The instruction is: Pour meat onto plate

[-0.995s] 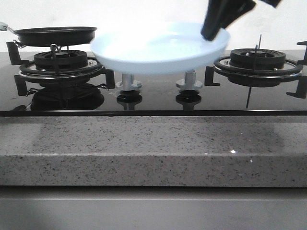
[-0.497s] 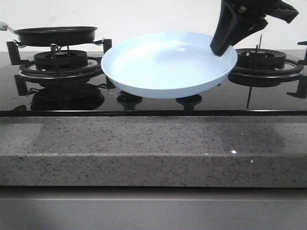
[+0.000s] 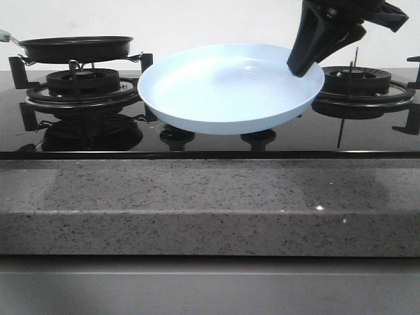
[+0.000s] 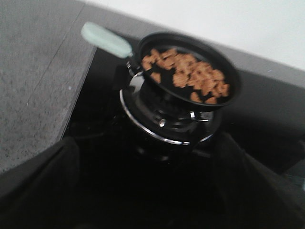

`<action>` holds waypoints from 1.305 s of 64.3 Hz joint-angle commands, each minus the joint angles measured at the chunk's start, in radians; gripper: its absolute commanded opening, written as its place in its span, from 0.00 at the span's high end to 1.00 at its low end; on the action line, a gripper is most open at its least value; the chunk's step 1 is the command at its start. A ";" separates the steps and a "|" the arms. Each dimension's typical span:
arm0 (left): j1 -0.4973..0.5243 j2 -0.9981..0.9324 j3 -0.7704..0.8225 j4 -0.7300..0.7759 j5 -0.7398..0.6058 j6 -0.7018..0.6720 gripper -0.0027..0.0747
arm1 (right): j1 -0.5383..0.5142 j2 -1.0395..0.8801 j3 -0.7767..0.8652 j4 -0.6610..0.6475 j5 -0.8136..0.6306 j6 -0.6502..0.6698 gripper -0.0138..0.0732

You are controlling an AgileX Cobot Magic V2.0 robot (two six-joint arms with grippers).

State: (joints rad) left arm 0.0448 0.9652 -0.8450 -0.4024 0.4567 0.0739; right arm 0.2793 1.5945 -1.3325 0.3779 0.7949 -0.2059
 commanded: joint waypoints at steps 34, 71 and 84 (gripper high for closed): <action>0.249 0.566 -0.456 -0.703 0.259 0.281 0.24 | -0.001 -0.043 -0.025 0.035 -0.039 -0.008 0.91; 0.264 0.774 -0.561 -0.997 0.300 0.397 0.24 | -0.001 -0.043 -0.025 0.035 -0.039 -0.008 0.91; 0.264 0.819 -0.602 -1.004 0.315 0.397 0.24 | -0.001 -0.043 -0.025 0.035 -0.039 -0.008 0.91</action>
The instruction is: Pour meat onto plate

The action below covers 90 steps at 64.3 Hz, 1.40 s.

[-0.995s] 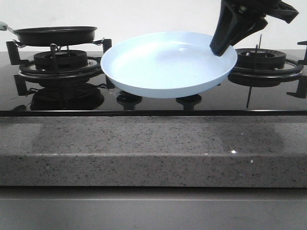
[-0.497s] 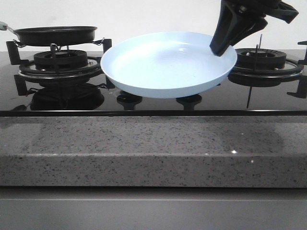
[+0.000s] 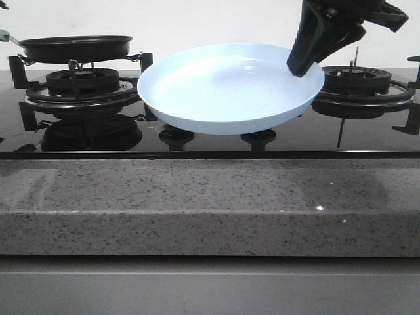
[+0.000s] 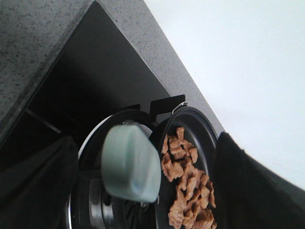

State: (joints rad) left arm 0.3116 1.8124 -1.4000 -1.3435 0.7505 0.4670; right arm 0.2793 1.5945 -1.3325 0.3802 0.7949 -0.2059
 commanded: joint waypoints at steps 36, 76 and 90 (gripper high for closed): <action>-0.001 -0.015 -0.051 -0.093 0.098 0.004 0.98 | -0.001 -0.043 -0.025 0.033 -0.038 -0.008 0.91; -0.036 -0.160 -0.052 -0.320 0.328 0.134 0.99 | -0.001 -0.043 -0.025 0.033 -0.038 -0.008 0.91; -0.188 -0.267 -0.026 -0.173 0.255 0.158 0.99 | -0.001 -0.043 -0.025 0.033 -0.038 -0.008 0.91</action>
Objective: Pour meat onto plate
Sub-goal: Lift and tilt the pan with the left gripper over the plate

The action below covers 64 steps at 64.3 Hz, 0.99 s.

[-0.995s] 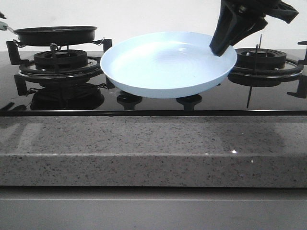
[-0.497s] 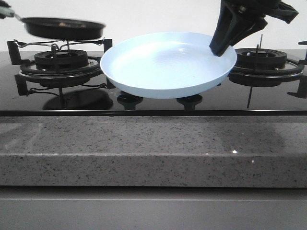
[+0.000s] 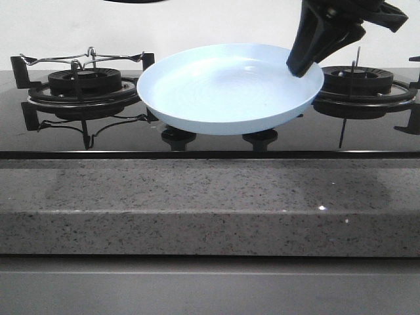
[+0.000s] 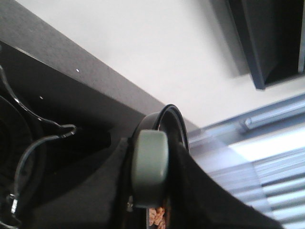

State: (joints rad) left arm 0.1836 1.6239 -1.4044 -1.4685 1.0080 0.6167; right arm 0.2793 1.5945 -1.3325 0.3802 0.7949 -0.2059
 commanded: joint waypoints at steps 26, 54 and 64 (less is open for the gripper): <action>-0.307 -0.175 -0.032 0.164 -0.217 0.092 0.99 | -0.001 -0.043 -0.025 0.033 -0.038 -0.008 0.91; -0.621 -0.341 -0.073 0.706 -0.523 0.087 0.99 | -0.001 -0.043 -0.025 0.033 -0.038 -0.008 0.91; -0.730 -0.354 -0.073 0.906 -0.580 0.080 0.99 | -0.001 -0.043 -0.025 0.033 -0.038 -0.008 0.91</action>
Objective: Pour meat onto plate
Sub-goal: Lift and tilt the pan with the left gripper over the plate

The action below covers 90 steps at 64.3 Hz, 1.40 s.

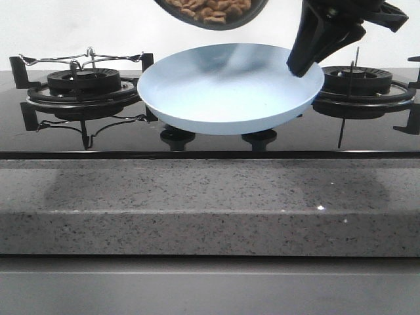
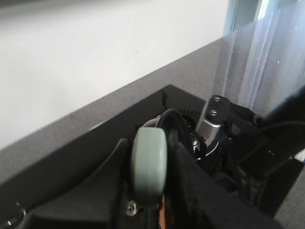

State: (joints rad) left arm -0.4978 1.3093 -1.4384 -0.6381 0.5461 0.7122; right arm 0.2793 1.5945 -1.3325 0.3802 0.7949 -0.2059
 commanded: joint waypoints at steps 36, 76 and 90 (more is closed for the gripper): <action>-0.122 -0.031 -0.039 0.321 -0.170 -0.017 0.99 | -0.001 -0.043 -0.025 0.033 -0.038 -0.008 0.91; -0.123 -0.036 -0.039 0.321 -0.175 -0.120 0.99 | -0.001 -0.043 -0.025 0.033 -0.038 -0.008 0.91; 0.109 -0.036 -0.035 -0.084 -0.146 -0.116 0.99 | -0.001 -0.043 -0.025 0.033 -0.038 -0.008 0.91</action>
State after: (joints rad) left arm -0.4713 1.3094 -1.4384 -0.5512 0.4856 0.6068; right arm 0.2793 1.5945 -1.3325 0.3802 0.7949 -0.2059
